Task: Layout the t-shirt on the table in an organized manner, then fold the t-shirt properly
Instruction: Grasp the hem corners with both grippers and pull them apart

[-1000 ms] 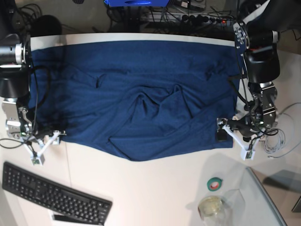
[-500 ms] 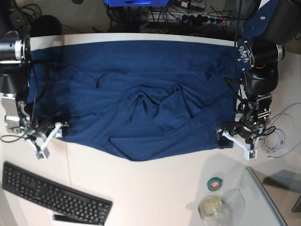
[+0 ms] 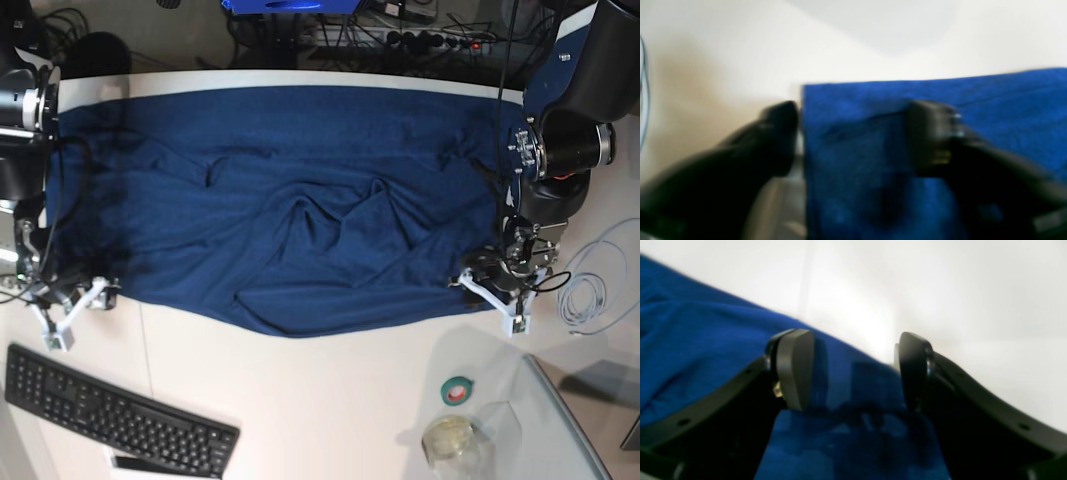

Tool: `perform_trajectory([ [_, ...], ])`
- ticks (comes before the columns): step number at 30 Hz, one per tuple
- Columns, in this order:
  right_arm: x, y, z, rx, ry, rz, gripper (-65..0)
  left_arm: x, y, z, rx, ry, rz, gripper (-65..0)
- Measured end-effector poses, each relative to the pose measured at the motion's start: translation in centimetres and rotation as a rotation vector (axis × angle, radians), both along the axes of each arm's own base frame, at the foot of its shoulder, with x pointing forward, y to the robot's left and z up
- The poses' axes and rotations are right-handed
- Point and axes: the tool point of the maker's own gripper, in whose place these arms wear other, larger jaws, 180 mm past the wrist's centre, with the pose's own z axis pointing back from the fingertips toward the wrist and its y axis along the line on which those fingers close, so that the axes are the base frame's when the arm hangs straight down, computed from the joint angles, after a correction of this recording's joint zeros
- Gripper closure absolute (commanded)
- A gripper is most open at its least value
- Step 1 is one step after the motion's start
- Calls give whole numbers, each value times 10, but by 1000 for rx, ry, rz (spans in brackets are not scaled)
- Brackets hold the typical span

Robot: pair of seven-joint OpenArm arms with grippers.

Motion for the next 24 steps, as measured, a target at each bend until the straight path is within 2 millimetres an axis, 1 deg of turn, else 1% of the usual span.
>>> perform_trajectory([
  [2, 2, -2, 3, -4, -8, -1, -380, 1, -4, 0, -5, 0, -7, -3],
  [3, 3, 1, 3, -12, -5, 16, -380, 1, -4, 0, -5, -3, -7, 0],
  [7, -4, 31, -11, -92, 43, 189, -378, 4, -5, 3, -3, -7, -11, 0],
  [9, -2, 40, -12, -122, 37, 255, -380, 9, -7, 7, 4, -17, -19, 0],
  [10, 3, 41, -10, -127, 29, 265, -381, 13, -10, 11, 8, -31, -23, 0],
  [12, 13, 36, -7, -124, 34, 243, -381, 20, -16, 16, 5, -50, -32, 0],
  [15, 28, 22, 3, -123, 14, 204, -383, 22, -28, 15, -11, -53, -45, 0],
  [17, 32, 21, 4, -113, 4, 190, -383, 20, -31, 12, -15, -45, -48, 0],
  [18, 29, 20, 1, -109, 18, 184, -383, 19, -33, 11, -18, -42, -51, 0],
  [21, 24, 33, -9, -86, 45, 191, -383, 21, -32, 13, -16, -47, -48, 0],
  [24, 27, 49, -9, -65, 37, 204, -383, 21, -35, 12, -20, -47, -51, 0],
])
